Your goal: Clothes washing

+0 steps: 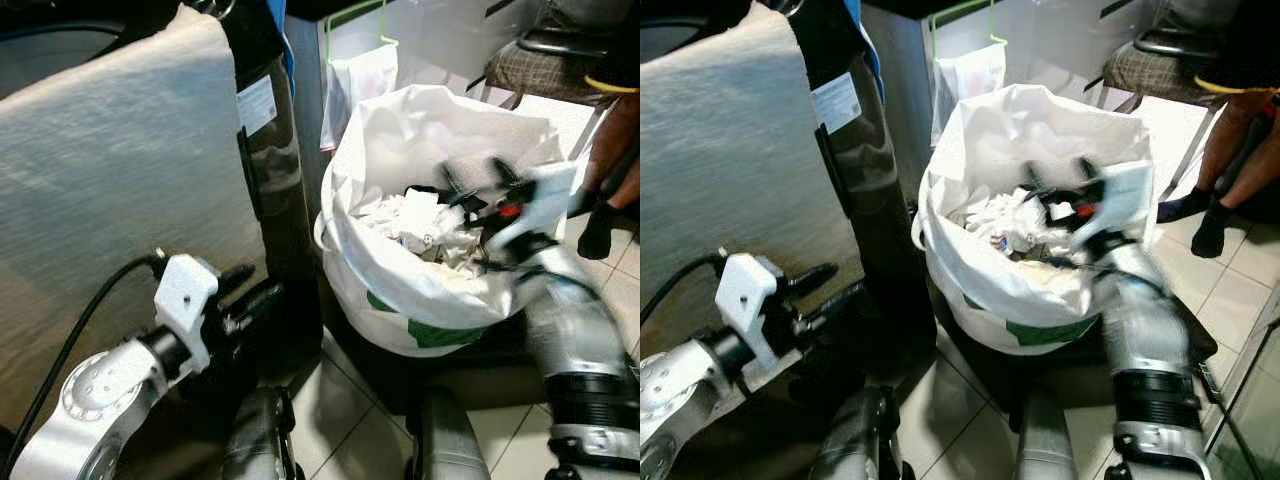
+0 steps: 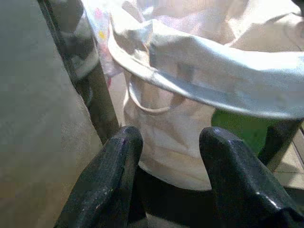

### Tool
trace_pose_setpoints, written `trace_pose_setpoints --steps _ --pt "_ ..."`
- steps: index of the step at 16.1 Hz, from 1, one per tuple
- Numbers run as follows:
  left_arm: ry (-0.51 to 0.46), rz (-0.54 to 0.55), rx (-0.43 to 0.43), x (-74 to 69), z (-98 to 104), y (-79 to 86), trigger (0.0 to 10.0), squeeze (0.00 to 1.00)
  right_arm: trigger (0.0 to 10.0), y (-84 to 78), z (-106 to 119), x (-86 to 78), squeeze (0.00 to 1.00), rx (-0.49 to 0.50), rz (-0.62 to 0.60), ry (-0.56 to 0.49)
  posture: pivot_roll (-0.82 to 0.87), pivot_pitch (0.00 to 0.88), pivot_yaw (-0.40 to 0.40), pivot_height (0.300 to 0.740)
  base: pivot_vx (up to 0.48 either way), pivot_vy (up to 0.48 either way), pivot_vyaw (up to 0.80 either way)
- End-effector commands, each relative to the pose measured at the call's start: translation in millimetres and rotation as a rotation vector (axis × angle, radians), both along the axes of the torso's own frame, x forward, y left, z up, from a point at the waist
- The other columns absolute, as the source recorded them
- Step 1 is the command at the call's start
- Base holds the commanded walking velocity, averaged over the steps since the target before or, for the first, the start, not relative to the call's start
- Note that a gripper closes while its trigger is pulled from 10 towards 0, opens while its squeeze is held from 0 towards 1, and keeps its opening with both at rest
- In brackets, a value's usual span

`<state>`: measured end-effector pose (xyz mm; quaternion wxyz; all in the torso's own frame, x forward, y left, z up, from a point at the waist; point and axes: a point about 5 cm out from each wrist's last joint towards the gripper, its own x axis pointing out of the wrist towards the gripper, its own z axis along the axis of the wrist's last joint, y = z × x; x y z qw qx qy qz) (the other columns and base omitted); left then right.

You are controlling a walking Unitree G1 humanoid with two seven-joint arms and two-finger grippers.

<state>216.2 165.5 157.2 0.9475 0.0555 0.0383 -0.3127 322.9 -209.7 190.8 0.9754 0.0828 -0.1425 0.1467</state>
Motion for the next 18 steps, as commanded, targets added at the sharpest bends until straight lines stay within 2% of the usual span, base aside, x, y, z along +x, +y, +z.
trace_pose_setpoints --steps 1,3,4,5,6,8,9,10,11,14,15,16,17,18 --pt "-0.01 0.035 -0.002 4.9 2 4.9 10.0 0.0 10.0 -5.1 18 4.1 0.0 0.019 -0.023 -0.03 0.02 0.054 0.104 0.595 0.0 0.0 0.0" --pt "-0.014 0.024 -0.007 8.4 3 2.8 10.0 0.0 10.0 -9.9 15 17.7 0.0 -0.023 -0.056 0.047 0.01 0.057 0.121 0.595 0.0 0.0 0.0" --pt "-0.014 0.009 -0.005 10.6 3 0.8 10.0 0.0 10.0 -11.8 1 29.4 0.0 -0.121 -0.077 0.17 0.01 0.063 0.135 0.595 0.0 0.0 0.0" --pt "-0.013 0.002 0.003 12.9 5 -0.3 10.0 0.0 10.0 -17.0 -9 39.1 0.0 -0.192 -0.122 0.249 0.02 0.07 0.142 0.595 0.0 0.0 0.0" --pt "-0.012 0.001 0.008 13.9 5 -0.4 10.0 0.0 10.0 -20.6 -16 44.2 0.0 -0.194 -0.15 0.294 0.02 0.07 0.142 0.595 0.0 0.0 0.0" --pt "-0.009 0.007 0.02 13.6 6 1.7 10.0 0.0 10.0 -2.3 -16 46.2 0.0 -0.241 -0.02 0.273 0.04 0.078 0.143 0.595 0.0 0.0 0.0" --pt "-0.005 0.016 0.024 11.7 6 4.1 10.0 0.0 10.0 29.2 -19 39.8 0.0 -0.287 0.189 0.24 0.05 0.09 0.141 0.595 0.0 0.0 0.0" --pt "-0.001 0.018 0.026 10.3 7 5.2 10.0 0.0 10.0 49.9 -25 34.2 0.0 -0.321 0.316 0.229 0.06 0.095 0.14 0.595 0.0 0.0 0.0" --pt "0.001 0.017 0.025 8.8 7 5.2 10.0 0.0 10.0 63.5 -32 29.0 0.0 -0.323 0.408 0.227 0.06 0.095 0.14 0.595 0.0 0.0 0.0" --pt "0.009 0.013 0.029 8.5 7 5.5 10.0 0.0 10.0 72.1 -41 27.4 0.0 -0.321 0.475 0.28 0.06 0.1 0.144 0.595 0.0 0.0 0.0" --pt "0.011 0.006 0.028 8.5 8 5.0 10.0 0.0 10.0 65.2 -54 34.5 0.0 -0.362 0.395 0.367 0.06 0.103 0.148 0.595 0.0 0.0 0.0" --pt "0.016 -0.006 0.023 7.8 8 3.4 10.0 0.0 10.0 51.0 -63 44.7 0.0 -0.353 0.227 0.446 0.07 0.107 0.152 0.595 0.0 0.0 0.0" --pt "0.02 -0.016 0.022 6.5 9 1.6 10.0 0.0 10.0 36.3 -67 50.8 0.0 -0.303 0.075 0.5 0.07 0.111 0.154 0.595 0.0 0.0 0.0" --pt "0.019 -0.022 0.019 5.8 10 0.8 10.0 0.0 10.0 28.6 -68 52.3 0.0 -0.302 0.006 0.515 0.07 0.111 0.154 0.595 0.0 0.0 0.0"
